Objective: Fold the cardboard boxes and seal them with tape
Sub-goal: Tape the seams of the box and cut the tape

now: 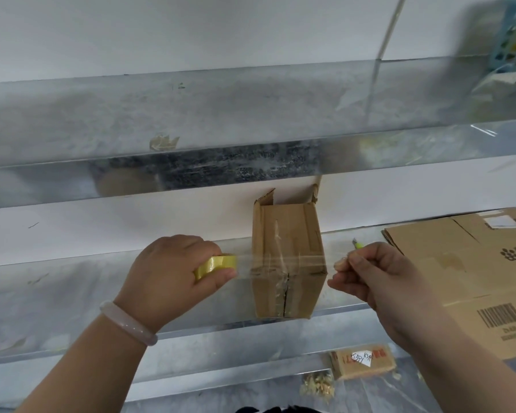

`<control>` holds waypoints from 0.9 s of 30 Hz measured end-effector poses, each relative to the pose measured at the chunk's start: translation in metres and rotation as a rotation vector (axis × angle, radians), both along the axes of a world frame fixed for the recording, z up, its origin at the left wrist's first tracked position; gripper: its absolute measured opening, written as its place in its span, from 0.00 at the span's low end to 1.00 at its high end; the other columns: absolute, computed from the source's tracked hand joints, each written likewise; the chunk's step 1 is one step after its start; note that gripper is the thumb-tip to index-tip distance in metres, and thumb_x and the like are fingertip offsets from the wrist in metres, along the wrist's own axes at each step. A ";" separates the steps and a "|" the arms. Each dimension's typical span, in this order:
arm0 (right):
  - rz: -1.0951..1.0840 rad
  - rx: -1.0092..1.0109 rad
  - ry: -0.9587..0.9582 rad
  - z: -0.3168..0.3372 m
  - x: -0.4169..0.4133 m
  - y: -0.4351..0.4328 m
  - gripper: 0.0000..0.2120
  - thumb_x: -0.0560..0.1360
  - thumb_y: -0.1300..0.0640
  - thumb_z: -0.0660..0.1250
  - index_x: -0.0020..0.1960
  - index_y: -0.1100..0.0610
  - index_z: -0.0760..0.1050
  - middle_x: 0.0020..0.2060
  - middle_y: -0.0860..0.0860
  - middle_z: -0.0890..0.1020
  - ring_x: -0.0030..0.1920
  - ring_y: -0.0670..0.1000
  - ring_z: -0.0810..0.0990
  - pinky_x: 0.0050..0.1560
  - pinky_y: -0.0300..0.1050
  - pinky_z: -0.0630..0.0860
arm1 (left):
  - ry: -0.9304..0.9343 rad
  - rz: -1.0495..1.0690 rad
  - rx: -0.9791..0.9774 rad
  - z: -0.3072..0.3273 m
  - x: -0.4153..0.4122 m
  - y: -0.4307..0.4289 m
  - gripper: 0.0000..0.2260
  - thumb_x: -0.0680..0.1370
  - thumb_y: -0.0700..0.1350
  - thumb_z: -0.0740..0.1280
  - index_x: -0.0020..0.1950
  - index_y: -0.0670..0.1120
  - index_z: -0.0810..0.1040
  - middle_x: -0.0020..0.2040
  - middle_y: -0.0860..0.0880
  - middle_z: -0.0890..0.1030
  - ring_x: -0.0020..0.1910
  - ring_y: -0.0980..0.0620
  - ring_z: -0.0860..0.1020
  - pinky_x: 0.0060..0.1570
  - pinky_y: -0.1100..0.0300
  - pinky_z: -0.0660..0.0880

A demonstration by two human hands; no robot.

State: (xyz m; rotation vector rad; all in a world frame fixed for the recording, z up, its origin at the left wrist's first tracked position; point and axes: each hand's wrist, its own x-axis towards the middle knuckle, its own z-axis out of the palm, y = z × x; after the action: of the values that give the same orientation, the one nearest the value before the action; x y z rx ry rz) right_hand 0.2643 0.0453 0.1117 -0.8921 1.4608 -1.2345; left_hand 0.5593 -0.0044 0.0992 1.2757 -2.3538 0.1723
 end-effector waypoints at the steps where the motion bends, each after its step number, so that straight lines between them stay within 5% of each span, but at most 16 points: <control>1: -0.006 0.019 -0.021 -0.003 0.000 -0.001 0.09 0.80 0.66 0.61 0.43 0.66 0.76 0.35 0.57 0.84 0.38 0.57 0.85 0.41 0.44 0.83 | -0.015 0.009 -0.005 -0.003 -0.001 -0.002 0.25 0.76 0.69 0.50 0.42 0.54 0.79 0.34 0.58 0.76 0.32 0.59 0.69 0.32 0.67 0.63; 9: -0.049 0.157 -0.109 -0.024 0.003 -0.010 0.06 0.80 0.66 0.60 0.46 0.67 0.74 0.37 0.60 0.81 0.37 0.54 0.80 0.39 0.48 0.84 | -0.035 0.006 0.056 -0.025 -0.010 -0.015 0.27 0.75 0.71 0.48 0.42 0.54 0.79 0.34 0.58 0.78 0.32 0.57 0.74 0.34 0.60 0.73; 17: -0.034 0.314 -0.212 -0.036 0.007 -0.022 0.05 0.81 0.65 0.61 0.49 0.64 0.74 0.36 0.58 0.78 0.34 0.52 0.76 0.51 0.60 0.81 | -0.005 0.028 0.188 -0.036 -0.014 -0.017 0.28 0.73 0.73 0.47 0.43 0.55 0.77 0.36 0.60 0.77 0.34 0.59 0.72 0.34 0.71 0.62; 23: 0.029 0.325 0.068 -0.034 0.002 -0.022 0.04 0.77 0.62 0.68 0.48 0.63 0.79 0.40 0.59 0.81 0.42 0.54 0.82 0.44 0.54 0.84 | -0.040 0.027 0.238 -0.037 -0.023 -0.022 0.23 0.72 0.71 0.52 0.44 0.56 0.77 0.36 0.60 0.76 0.35 0.59 0.72 0.35 0.68 0.62; 27: -0.009 0.376 -0.168 -0.050 -0.003 -0.023 0.08 0.73 0.61 0.72 0.50 0.64 0.80 0.41 0.59 0.80 0.42 0.55 0.80 0.48 0.55 0.83 | -0.038 0.024 0.264 -0.037 -0.025 -0.023 0.23 0.72 0.70 0.52 0.43 0.56 0.77 0.35 0.60 0.76 0.34 0.59 0.72 0.35 0.66 0.63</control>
State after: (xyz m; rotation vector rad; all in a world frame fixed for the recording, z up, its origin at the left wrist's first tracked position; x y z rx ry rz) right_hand 0.2613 0.0219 0.0613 -0.5168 1.4951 -0.9710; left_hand 0.5346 -0.0274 0.0622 1.4324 -2.4560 -0.1116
